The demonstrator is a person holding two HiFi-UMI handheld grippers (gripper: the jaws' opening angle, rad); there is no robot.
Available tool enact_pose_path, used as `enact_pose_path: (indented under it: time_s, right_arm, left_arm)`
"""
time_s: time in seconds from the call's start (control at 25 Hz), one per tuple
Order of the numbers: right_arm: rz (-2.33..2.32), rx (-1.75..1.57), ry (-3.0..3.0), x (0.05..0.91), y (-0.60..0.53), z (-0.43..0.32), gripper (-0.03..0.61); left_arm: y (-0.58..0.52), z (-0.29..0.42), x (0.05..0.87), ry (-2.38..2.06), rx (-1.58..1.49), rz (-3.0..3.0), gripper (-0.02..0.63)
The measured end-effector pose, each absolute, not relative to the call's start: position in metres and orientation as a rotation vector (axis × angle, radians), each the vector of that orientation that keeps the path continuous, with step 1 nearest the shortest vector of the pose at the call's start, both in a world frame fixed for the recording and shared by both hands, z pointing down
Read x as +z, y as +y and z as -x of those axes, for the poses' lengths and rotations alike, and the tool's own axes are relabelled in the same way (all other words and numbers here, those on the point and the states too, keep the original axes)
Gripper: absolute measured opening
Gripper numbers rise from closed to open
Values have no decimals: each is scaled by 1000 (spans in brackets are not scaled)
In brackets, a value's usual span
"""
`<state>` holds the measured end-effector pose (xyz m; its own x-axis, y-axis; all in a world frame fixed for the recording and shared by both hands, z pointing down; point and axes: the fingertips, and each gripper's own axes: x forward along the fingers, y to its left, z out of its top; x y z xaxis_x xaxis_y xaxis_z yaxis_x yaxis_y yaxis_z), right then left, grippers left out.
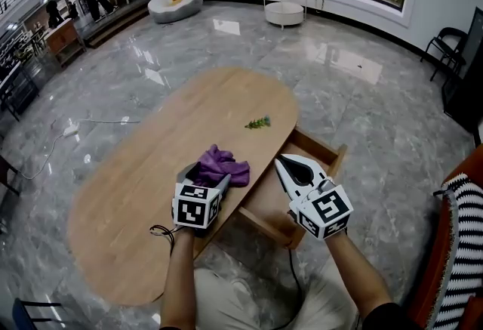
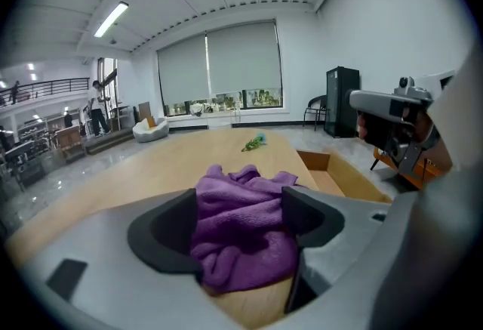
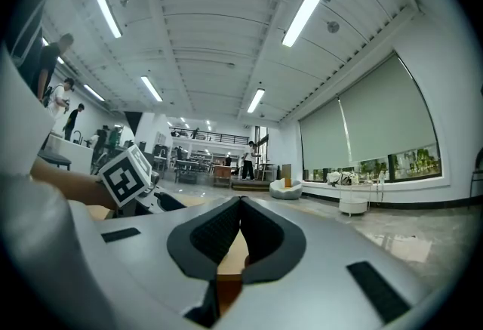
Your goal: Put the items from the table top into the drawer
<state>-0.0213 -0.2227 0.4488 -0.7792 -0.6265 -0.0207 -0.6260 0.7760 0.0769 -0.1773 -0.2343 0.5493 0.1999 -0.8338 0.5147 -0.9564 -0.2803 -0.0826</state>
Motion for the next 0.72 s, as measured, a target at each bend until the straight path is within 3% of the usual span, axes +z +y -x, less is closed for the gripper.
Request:
enact_pose_path:
  time_s: [0.16,0.28,0.52,0.72]
  right_arm:
    - [-1035,-121,-2953,450,-220,22,14]
    - [-1041,-119,-2949,450,-221,20,14]
    - [-1058,-115,-2951,451,-225,17,14]
    - [-1058,-109,-2951,452,-226,16,14]
  left_arm:
    - [-234,177,553,-1674,713,-2204,322]
    - [-235,178,556,-1662,714,-2185,227]
    - [-237,182,557,-1676,733,-2182,100]
    - [-237,183,556,-1684,728,-2179,71]
